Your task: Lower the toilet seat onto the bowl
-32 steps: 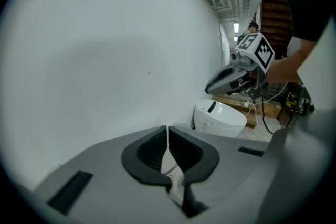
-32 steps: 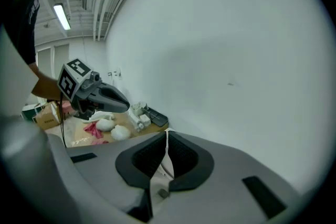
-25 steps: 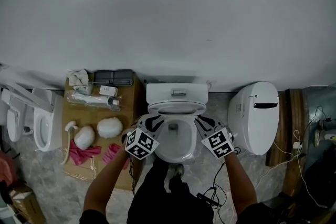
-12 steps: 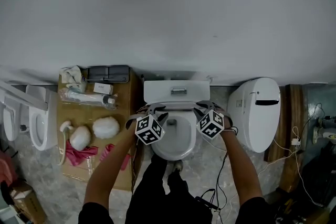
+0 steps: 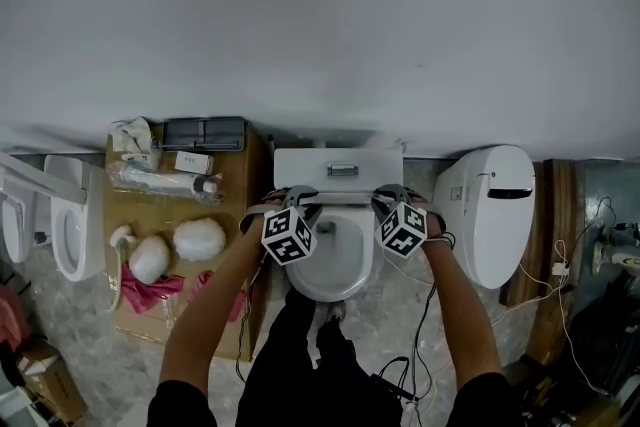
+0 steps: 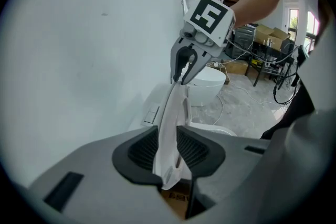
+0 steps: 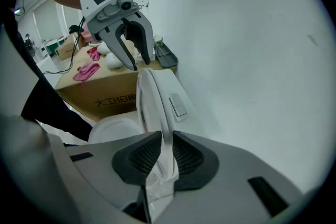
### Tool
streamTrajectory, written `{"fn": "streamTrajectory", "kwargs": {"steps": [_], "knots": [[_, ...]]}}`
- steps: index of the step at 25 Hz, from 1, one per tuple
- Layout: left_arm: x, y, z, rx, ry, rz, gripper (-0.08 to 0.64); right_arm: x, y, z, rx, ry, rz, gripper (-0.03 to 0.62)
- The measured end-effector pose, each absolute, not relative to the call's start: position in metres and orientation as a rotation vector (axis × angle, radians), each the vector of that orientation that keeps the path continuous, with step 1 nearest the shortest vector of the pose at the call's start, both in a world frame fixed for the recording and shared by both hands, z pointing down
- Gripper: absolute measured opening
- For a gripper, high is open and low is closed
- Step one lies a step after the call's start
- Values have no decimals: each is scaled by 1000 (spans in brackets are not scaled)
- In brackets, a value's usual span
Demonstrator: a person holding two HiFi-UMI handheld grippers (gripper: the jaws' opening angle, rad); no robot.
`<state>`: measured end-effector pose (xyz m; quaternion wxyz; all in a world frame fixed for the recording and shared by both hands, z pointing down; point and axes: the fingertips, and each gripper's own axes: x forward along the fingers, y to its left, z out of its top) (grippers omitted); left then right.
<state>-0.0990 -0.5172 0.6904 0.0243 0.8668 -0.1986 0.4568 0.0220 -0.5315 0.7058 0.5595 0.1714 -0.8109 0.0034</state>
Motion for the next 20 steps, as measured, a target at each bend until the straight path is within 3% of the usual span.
{"fn": "streamTrajectory", "kwargs": {"steps": [14, 20], "knots": [[-94, -497, 713, 2641, -525, 1500, 112, 22, -501, 714, 343, -1932, -29, 69], [-91, -466, 720, 2676, -333, 1666, 55, 23, -469, 717, 192, -1952, 1, 68]]}}
